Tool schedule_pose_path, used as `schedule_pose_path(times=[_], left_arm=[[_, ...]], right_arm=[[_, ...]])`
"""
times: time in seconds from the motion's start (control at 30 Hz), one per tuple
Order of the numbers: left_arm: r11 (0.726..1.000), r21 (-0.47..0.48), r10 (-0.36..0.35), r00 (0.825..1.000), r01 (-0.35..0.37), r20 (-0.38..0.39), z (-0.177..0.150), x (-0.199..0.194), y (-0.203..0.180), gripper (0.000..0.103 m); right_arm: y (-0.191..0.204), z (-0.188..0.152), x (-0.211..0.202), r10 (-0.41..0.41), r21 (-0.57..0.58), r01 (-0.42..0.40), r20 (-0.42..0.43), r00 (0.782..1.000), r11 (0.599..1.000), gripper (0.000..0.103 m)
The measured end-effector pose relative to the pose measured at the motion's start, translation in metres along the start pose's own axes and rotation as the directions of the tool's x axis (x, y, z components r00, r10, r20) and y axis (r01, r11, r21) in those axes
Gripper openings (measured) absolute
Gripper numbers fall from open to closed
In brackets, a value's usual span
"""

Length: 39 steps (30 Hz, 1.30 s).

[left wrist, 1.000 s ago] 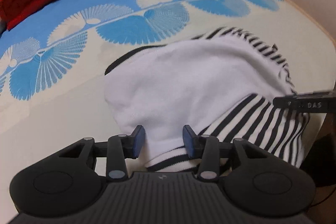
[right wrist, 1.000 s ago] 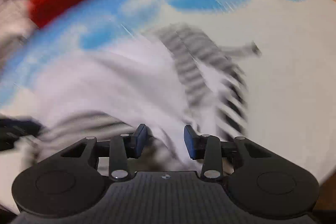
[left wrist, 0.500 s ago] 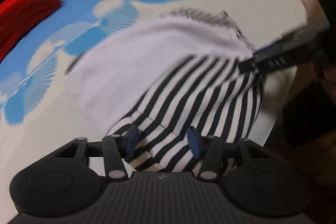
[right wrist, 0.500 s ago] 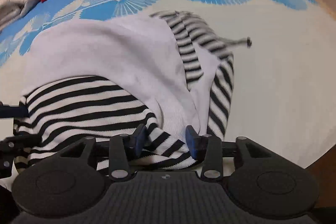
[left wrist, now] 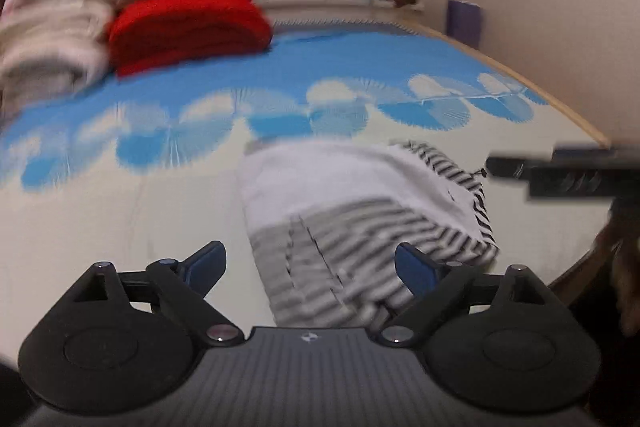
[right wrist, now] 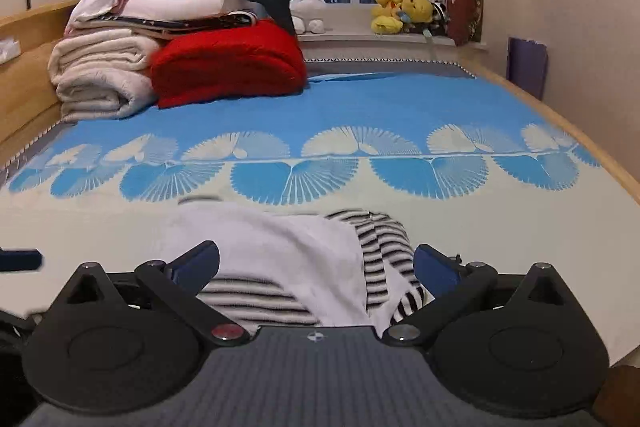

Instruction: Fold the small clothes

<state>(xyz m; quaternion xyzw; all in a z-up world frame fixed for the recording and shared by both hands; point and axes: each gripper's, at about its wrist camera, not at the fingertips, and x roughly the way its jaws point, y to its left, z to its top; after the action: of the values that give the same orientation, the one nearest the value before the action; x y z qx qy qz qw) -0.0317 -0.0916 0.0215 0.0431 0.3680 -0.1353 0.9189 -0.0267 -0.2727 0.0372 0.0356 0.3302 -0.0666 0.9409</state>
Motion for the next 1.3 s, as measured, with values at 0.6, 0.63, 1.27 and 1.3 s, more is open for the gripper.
schedule_pose_path(times=[0.6, 0.63, 1.27, 1.3], left_arm=[[0.991, -0.095, 0.077, 0.988, -0.090, -0.134, -0.002, 0.051, 0.001, 0.094], [0.992, -0.095, 0.075, 0.988, -0.088, -0.133, -0.002, 0.052, -0.001, 0.094], [0.991, -0.118, 0.045, 0.989, -0.061, -0.138, 0.001, 0.053, -0.001, 0.094], [0.991, -0.120, 0.043, 0.989, -0.060, -0.139, 0.001, 0.053, -0.001, 0.094]], right_arm=[[0.004, -0.015, 0.029, 0.007, 0.025, -0.003, -0.163, 0.987, 1.000, 0.102], [0.004, -0.015, 0.030, 0.005, 0.025, 0.000, -0.164, 0.987, 1.000, 0.102], [0.013, -0.016, 0.033, 0.010, -0.007, -0.011, -0.168, 0.986, 1.000, 0.102], [0.013, -0.016, 0.032, 0.010, -0.007, -0.011, -0.167, 0.986, 1.000, 0.102]])
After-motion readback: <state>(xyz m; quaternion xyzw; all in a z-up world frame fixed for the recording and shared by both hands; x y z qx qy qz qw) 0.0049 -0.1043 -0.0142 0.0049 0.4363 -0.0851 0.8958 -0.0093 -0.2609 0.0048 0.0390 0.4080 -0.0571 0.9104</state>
